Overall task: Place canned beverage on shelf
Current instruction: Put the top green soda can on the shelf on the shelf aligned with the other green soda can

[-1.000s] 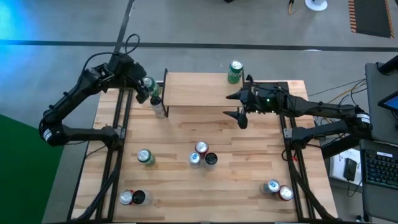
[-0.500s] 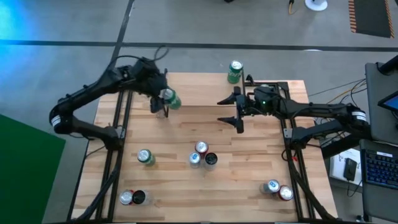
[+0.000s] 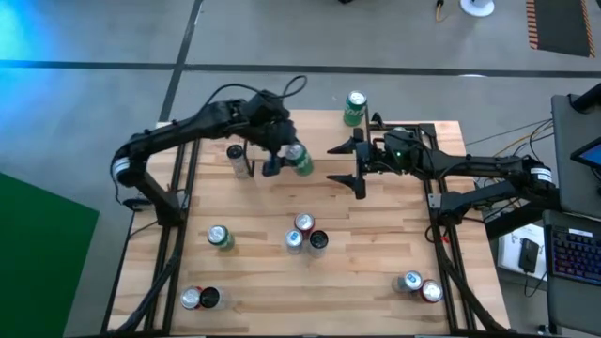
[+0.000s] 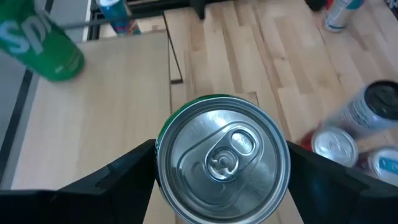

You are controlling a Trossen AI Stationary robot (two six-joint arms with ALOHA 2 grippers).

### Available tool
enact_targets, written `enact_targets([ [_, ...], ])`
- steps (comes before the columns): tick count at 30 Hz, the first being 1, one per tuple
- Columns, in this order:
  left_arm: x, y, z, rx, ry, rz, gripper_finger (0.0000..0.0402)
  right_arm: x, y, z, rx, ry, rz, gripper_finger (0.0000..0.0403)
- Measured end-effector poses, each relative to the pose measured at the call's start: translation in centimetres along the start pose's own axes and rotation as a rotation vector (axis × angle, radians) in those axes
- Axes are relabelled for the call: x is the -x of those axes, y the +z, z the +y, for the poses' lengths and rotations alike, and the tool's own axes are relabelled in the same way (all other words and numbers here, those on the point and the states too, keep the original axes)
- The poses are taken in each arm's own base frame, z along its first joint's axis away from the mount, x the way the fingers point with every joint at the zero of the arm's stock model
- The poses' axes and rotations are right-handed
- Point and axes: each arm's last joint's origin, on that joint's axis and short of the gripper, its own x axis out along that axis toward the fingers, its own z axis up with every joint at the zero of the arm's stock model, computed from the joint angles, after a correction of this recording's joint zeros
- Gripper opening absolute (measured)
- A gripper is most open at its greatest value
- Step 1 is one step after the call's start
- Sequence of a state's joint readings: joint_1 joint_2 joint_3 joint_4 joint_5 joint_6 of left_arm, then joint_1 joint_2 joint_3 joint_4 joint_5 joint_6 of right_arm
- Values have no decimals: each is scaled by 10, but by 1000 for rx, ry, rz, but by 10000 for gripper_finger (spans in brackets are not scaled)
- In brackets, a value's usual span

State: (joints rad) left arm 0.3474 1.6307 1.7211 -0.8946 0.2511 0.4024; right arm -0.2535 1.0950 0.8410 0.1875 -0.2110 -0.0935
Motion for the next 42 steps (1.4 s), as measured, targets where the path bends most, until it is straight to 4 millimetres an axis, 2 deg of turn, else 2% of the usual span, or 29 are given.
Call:
enact_targets([
  [3, -8, 14, 3, -9, -13, -5, 296, 0, -1, -3, 0, -81, 15, 359],
  [11, -30, 37, 12, -10, -59, 17, 296, -13, -15, -10, -18, -128, 79, 365],
  [18, -49, 48, 17, -11, -74, 34, 296, -23, -24, -18, -62, -155, 89, 363],
  [21, -53, 49, 19, -9, -85, 30, 296, -24, -27, -21, -83, -160, 95, 353],
  [25, -56, 48, 19, -8, -86, 34, 297, -26, -28, -21, -94, -157, 101, 318],
  [29, -57, 48, 20, 5, -90, 27, 309, -26, -28, -21, -104, -155, 95, 288],
  [34, -54, 52, 20, 38, -76, -2, 330, -25, -28, -23, -104, -178, 83, 295],
  [37, -45, 54, 19, 62, -69, -19, 333, -23, -32, -29, -100, -193, 80, 300],
  [42, -24, 52, 20, 78, -63, -42, 331, -14, -49, -47, -119, -267, 86, 299],
])
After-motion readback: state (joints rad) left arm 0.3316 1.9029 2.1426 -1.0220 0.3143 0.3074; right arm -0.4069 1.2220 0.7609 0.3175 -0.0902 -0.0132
